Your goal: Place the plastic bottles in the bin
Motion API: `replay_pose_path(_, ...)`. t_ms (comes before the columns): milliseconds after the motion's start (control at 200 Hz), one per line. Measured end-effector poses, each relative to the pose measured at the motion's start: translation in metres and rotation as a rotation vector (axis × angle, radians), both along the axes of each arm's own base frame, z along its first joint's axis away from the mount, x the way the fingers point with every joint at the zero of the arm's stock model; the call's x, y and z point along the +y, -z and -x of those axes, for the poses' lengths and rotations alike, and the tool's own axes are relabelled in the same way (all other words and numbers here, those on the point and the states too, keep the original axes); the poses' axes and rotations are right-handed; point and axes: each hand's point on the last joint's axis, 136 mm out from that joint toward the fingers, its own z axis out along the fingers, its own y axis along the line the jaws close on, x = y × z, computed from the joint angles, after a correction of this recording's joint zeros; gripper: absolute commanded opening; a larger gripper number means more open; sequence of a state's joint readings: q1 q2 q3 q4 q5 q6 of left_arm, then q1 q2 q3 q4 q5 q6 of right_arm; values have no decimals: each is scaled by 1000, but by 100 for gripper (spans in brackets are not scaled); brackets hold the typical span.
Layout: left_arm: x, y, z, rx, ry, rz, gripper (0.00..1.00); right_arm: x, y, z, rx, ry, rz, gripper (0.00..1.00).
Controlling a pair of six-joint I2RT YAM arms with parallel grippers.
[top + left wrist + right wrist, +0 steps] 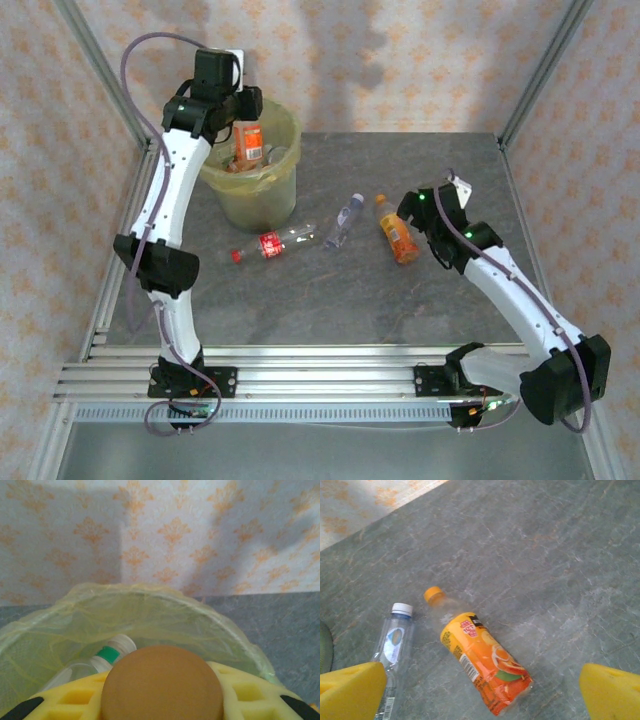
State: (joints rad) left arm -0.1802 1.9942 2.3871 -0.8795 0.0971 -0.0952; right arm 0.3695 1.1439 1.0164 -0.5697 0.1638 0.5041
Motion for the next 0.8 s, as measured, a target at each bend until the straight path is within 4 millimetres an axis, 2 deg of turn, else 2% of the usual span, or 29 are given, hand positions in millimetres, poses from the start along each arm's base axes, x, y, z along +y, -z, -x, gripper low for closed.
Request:
replay_pose_path(185, -2, 32, -4, 95, 18, -29, 46, -16, 26, 1, 87, 31, -39, 99)
replay_pose_path(360, -7, 54, -1, 164, 54, -41, 51, -13, 51, -1, 177, 9, -61, 99)
replay_pose_path(455, -10, 58, -1, 179, 75, -34, 58, -10, 64, -3, 222, -5, -73, 99)
replay_pose_path(606, -15, 63, -1, 199, 106, -35, 78, -6, 79, -4, 269, -21, -76, 99)
replay_pose_path(801, -17, 65, 2, 217, 118, -30, 84, -3, 92, -4, 314, -42, -68, 99)
